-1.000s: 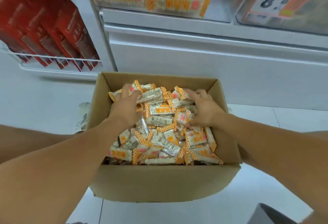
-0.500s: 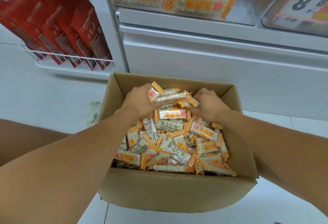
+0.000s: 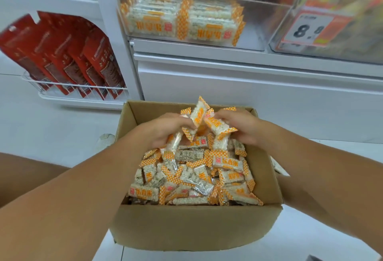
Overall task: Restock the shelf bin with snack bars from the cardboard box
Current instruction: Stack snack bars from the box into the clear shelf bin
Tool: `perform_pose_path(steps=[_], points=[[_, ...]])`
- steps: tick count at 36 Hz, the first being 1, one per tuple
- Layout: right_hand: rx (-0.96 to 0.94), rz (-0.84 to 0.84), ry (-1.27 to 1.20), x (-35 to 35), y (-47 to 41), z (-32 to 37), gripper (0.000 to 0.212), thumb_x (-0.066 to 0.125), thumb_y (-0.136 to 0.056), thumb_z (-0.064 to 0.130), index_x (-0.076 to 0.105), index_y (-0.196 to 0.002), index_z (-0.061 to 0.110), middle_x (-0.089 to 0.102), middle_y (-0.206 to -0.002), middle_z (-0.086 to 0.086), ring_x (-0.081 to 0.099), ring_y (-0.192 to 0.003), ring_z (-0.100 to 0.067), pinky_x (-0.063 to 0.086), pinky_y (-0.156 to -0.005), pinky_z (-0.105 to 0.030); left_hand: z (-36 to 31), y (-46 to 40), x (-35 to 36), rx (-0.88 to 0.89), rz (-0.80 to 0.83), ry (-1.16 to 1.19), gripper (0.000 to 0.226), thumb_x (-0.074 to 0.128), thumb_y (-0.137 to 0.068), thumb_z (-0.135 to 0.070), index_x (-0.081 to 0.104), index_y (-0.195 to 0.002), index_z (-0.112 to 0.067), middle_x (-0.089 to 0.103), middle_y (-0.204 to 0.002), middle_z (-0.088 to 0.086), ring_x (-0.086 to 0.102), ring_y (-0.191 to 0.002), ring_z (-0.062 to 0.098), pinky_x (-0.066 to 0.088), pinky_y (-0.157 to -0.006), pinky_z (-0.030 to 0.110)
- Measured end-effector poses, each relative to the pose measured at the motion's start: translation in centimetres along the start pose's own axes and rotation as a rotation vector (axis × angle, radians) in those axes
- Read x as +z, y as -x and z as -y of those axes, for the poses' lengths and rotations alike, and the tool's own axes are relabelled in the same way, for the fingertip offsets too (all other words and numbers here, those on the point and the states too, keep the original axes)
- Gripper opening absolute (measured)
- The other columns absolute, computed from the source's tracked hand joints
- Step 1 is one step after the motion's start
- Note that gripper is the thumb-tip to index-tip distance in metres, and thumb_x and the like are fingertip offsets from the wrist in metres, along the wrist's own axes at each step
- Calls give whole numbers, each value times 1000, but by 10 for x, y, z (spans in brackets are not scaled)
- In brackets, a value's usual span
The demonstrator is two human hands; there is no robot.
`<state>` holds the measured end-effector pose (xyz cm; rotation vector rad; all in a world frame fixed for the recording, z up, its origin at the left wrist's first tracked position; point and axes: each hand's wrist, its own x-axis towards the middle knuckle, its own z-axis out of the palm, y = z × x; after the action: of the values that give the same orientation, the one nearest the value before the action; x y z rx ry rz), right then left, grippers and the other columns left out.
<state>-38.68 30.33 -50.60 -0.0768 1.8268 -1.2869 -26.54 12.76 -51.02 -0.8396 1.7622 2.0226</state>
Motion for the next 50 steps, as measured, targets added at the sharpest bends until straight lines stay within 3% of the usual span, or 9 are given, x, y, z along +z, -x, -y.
perform_pose_path(steps=[6, 12, 17, 22, 30, 34, 39, 48, 50], points=[[5, 174, -130, -11, 38, 55, 17, 52, -100, 0, 66, -108, 4, 74, -98, -11, 72, -86, -22, 59, -81, -36, -45, 31, 16, 48, 247, 125, 42, 73, -73, -4, 69, -115, -4, 74, -110, 16, 71, -95, 25, 60, -85, 40], [-108, 40, -48, -42, 75, 120, 10, 61, -97, 8, 67, -104, 13, 74, -94, -4, 69, -78, -16, 57, -65, -27, -123, 61, 13, 197, 116, -67, 58, 85, -62, -7, 69, -117, 1, 76, -102, 18, 74, -87, 28, 60, -86, 42], [-236, 31, -207, -35, 96, 156, 17, 58, -98, 8, 70, -111, 10, 74, -116, -12, 68, -112, -29, 52, -102, -47, -160, 80, 13, 327, 71, -69, 56, 83, -70, 0, 66, -124, -2, 74, -112, 16, 72, -103, 29, 56, -96, 45], [-341, -32, -244, -20, 97, 188, 31, 61, -98, 20, 68, -124, 4, 73, -115, -16, 70, -110, -33, 55, -97, -52, -181, 76, 1, 350, 88, 27, 105, 96, -57, -8, 42, -147, -3, 70, -125, 14, 71, -109, 29, 52, -103, 46], [-465, -14, -262, -28, 96, 216, 43, 79, -76, 21, 72, -114, 1, 75, -109, -18, 74, -99, -32, 61, -84, -46, -225, 72, 3, 451, 185, -59, 49, 78, -74, -4, 68, -122, -5, 74, -115, 14, 70, -110, 28, 53, -99, 38], [-483, -57, -239, -37, 94, 226, 36, 81, -76, 16, 74, -107, 0, 75, -105, -21, 76, -90, -31, 62, -79, -46, -244, 71, -2, 524, 64, 77, 23, 73, -81, -20, 68, -100, -8, 74, -95, 11, 72, -85, 23, 62, -71, 30], [-542, -109, -102, -29, 89, 227, 26, 83, -78, 15, 77, -102, 5, 78, -97, -11, 76, -93, -27, 60, -85, -41, -256, 74, 5, 521, 133, 207, 50, 63, -89, -29, 60, -130, -1, 65, -129, 24, 64, -119, 38, 53, -98, 55], [-497, -37, -190, -21, 89, 232, 16, 61, -98, 12, 73, -104, 4, 77, -101, -11, 75, -91, -23, 62, -77, -34, -255, 60, 23, 644, -131, 237, 68, 77, -83, -40, 50, -135, -4, 71, -117, 18, 73, -100, 34, 59, -82, 59], [-521, 3, -205, -23, 96, 232, 14, 58, -99, 10, 72, -98, 7, 77, -97, -10, 76, -86, -21, 63, -75, -33, -256, 61, 20, 638, -166, 281, 49, 76, -88, -36, 57, -123, -8, 75, -104, 12, 75, -89, 27, 63, -72, 49]])
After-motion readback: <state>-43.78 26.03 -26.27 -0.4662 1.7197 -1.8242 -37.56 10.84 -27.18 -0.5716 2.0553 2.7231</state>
